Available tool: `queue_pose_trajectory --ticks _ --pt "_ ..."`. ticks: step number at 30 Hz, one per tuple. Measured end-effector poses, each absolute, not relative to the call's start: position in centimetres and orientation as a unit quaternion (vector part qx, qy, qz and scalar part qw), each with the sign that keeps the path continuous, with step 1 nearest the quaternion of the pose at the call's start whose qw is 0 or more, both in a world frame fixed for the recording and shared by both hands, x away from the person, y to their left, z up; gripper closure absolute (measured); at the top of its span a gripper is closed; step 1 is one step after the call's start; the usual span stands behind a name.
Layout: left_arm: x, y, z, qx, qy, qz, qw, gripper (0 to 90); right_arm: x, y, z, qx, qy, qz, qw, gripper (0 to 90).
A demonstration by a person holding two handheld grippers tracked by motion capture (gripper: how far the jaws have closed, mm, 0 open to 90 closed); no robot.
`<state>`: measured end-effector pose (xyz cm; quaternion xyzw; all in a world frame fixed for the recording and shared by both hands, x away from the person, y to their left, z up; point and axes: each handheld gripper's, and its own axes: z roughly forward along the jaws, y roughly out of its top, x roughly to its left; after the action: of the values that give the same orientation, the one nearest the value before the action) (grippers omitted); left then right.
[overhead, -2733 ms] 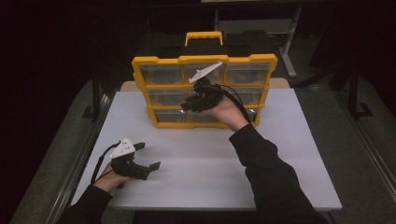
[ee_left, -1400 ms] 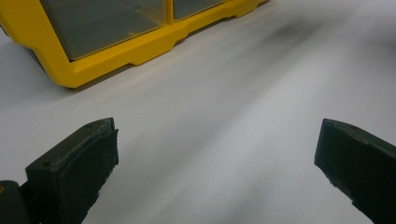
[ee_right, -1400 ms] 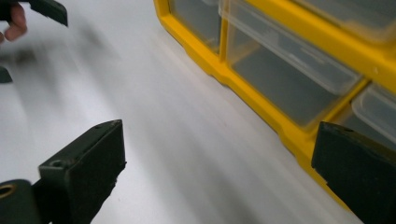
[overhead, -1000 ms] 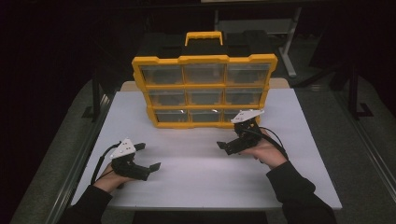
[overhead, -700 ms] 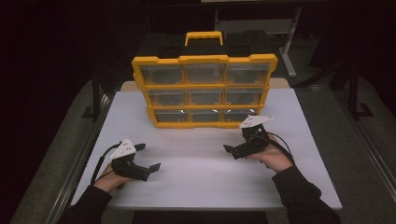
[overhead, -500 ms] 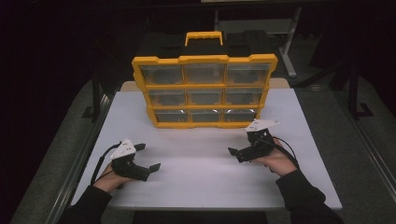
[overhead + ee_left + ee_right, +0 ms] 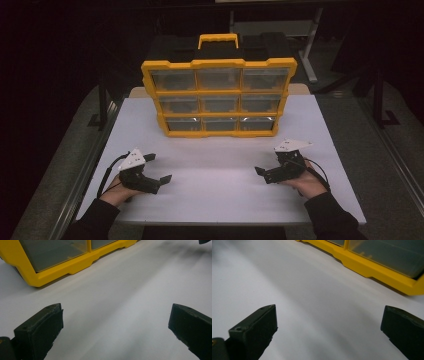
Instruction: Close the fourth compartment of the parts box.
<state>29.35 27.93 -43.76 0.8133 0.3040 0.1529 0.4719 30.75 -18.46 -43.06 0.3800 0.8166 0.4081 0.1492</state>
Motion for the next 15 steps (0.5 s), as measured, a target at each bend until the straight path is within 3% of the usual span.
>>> queue_pose_trajectory --ticks 15 --pt "29.5 28.1 -43.9 0.814 0.305 0.154 0.469 0.0 29.1 -19.7 -44.3 0.398 0.813 0.402 0.141 0.1"
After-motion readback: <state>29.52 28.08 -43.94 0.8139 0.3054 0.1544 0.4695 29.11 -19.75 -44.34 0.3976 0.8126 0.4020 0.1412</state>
